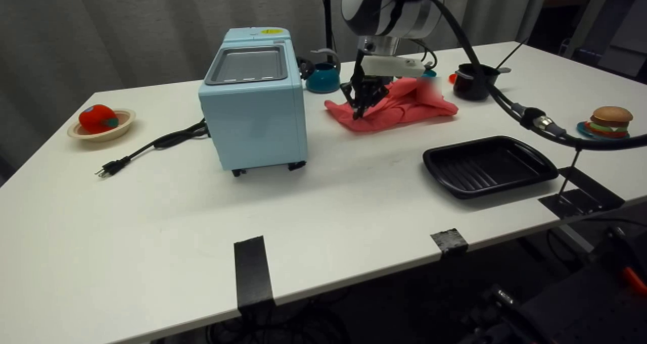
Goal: Pick up the peach towel and fold it.
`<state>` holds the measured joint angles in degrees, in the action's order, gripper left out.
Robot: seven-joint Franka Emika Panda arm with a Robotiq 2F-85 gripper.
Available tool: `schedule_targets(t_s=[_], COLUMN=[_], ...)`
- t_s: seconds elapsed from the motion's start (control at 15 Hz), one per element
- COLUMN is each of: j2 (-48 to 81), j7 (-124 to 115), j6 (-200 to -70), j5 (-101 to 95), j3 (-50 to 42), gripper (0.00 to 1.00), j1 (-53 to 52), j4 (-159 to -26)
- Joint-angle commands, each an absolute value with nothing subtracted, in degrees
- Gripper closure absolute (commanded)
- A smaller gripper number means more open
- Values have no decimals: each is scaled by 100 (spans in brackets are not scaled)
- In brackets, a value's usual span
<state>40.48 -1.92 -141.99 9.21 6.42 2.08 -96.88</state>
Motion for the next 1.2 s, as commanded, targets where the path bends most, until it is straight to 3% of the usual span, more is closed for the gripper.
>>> schedule_targets(t_s=[0.0,0.53,1.13], j2=[3327,2241,2384], j7=[321,624,-246], j6=[-14373,-15055,-15517], j5=[1667,2133,1614], j3=[875,461,-447], gripper=[98,98,98], j1=[794,1158,1056], j4=[-10408,-11218,-11142])
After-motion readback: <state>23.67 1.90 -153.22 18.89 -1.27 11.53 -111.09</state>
